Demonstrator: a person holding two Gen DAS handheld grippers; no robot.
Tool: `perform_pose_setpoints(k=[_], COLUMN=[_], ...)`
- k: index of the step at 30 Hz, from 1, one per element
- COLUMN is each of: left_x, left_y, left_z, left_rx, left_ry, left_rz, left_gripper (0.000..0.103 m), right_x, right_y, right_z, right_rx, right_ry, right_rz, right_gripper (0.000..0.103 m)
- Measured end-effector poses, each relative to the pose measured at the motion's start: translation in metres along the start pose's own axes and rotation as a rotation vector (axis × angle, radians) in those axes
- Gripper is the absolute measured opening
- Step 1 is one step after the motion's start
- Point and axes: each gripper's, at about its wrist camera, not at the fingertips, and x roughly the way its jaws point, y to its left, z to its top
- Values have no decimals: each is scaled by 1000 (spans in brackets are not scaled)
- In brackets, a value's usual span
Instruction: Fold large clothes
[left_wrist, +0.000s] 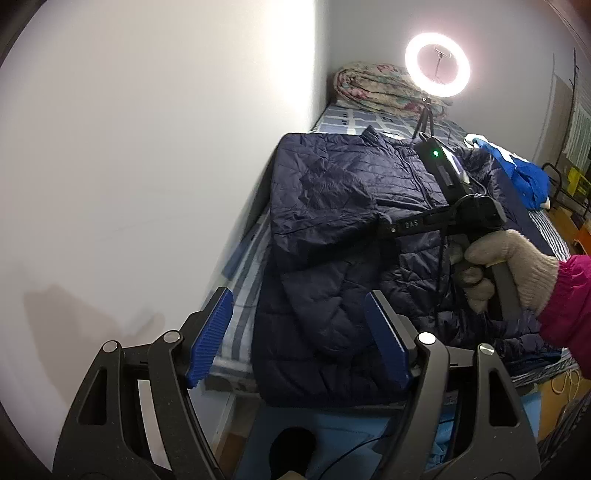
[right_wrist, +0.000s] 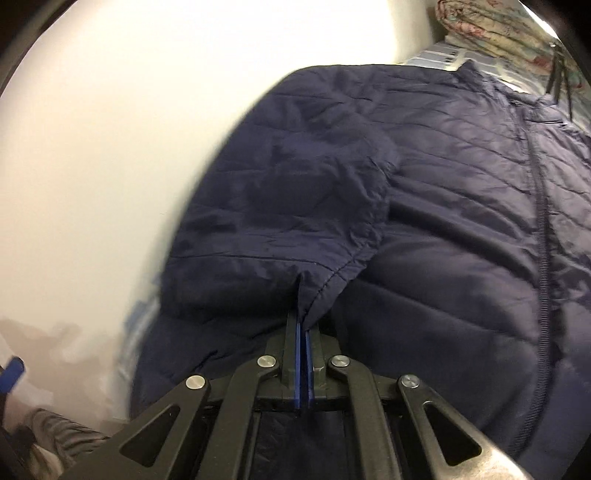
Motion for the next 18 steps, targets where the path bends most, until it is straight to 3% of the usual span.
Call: perform_pose_setpoints(k=[3,4,5,7,10,13,18], left_x=[8,7,5,0,-5,-9,-12], left_y=[3,7,12,20,28,31,30], left_z=[3,4,5,5,8,7,7], left_rx=[10,3,-6,-15,-26,-34,-34], left_ry=[18,15,8,-7,-18,-25,-34], left_rz=[-6,-11,-10,3,21,33,44], left_gripper=[58,58,58,58,58,58,58], right_x=[-1,-10,-17,-43,-56,-55,-34], right_y=[8,12,19,41,71,96,114], right_z=[-8,-13,-17,-33,-56,-78,-115], right_rx=[-33,-63,-100,-225,-410,-558,-720], right_ry=[-2,-22,-48,-94,-80,-6,126], right_rz=[-37,-40,-40,-8,70,150,165], right_gripper=[11,29,39,41,41,47,62])
